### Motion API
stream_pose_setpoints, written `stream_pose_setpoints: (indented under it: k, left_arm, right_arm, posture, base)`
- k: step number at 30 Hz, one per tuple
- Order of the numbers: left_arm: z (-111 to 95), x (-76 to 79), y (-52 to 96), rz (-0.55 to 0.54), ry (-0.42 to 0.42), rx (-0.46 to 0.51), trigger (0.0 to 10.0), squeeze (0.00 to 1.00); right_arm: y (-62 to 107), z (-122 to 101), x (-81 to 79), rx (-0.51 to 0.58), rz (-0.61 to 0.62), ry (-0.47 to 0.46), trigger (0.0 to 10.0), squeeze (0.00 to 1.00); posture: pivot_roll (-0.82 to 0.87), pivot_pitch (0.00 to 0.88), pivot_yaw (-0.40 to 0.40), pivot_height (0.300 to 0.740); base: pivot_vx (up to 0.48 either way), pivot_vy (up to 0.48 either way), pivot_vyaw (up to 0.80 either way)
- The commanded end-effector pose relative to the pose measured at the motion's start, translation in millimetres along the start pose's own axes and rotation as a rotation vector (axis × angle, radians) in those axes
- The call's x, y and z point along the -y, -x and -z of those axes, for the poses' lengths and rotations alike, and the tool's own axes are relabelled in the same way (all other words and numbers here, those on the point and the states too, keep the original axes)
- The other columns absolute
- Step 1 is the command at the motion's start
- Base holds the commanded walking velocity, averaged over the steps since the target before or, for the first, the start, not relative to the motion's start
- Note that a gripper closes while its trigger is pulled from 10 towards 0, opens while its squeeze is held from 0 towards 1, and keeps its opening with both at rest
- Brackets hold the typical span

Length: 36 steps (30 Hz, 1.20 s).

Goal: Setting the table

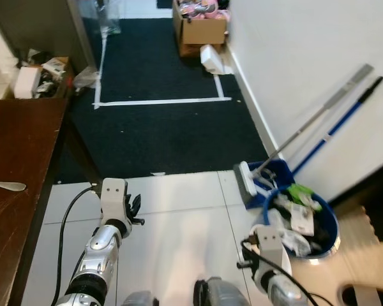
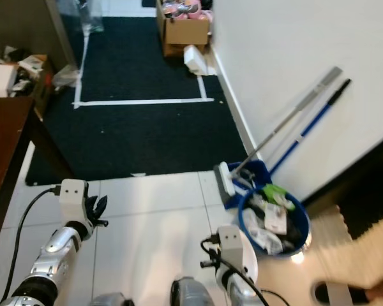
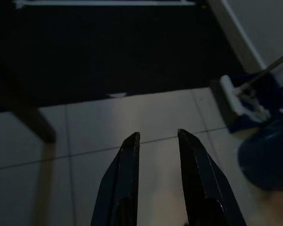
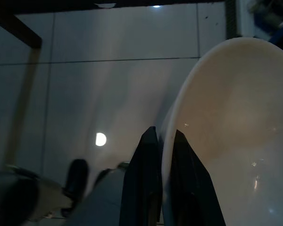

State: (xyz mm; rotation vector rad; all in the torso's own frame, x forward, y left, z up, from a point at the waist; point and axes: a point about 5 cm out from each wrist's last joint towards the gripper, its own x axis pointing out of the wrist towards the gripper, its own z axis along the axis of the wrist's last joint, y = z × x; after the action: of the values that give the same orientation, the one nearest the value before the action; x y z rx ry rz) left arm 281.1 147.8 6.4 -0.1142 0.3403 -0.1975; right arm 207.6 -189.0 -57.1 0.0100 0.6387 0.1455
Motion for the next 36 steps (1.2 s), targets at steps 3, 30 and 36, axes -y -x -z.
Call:
stream_pose_setpoints:
  k: [3, 30, 36]
  left_arm:
    - [9.6, -3.1, 4.9, -0.011, 0.004, -0.035, 10.0, 0.00]
    - [97.3, -27.6, 54.1, -0.165, -0.149, -0.517, 10.0, 0.00]
    - [97.9, -23.7, 52.2, -0.154, -0.130, -0.527, 10.0, 0.00]
  right_arm:
    - [2.4, 7.3, -0.3, -0.030, 0.000, -0.001, 10.0, 0.00]
    - [8.7, 38.5, -4.4, -0.241, 0.050, -0.017, 10.0, 0.00]
    - [8.0, 37.5, -3.7, -0.245, 0.055, -0.001, 10.0, 0.00]
  posture:
    - [0.05, 0.075, 0.017, 0.740]
    - [0.05, 0.049, 0.004, 0.740]
    - [0.05, 0.056, 0.005, 0.740]
  base:
    - [0.245, 0.000, 0.00]
    - [0.009, 0.000, 0.00]
    - [0.000, 0.000, 0.80]
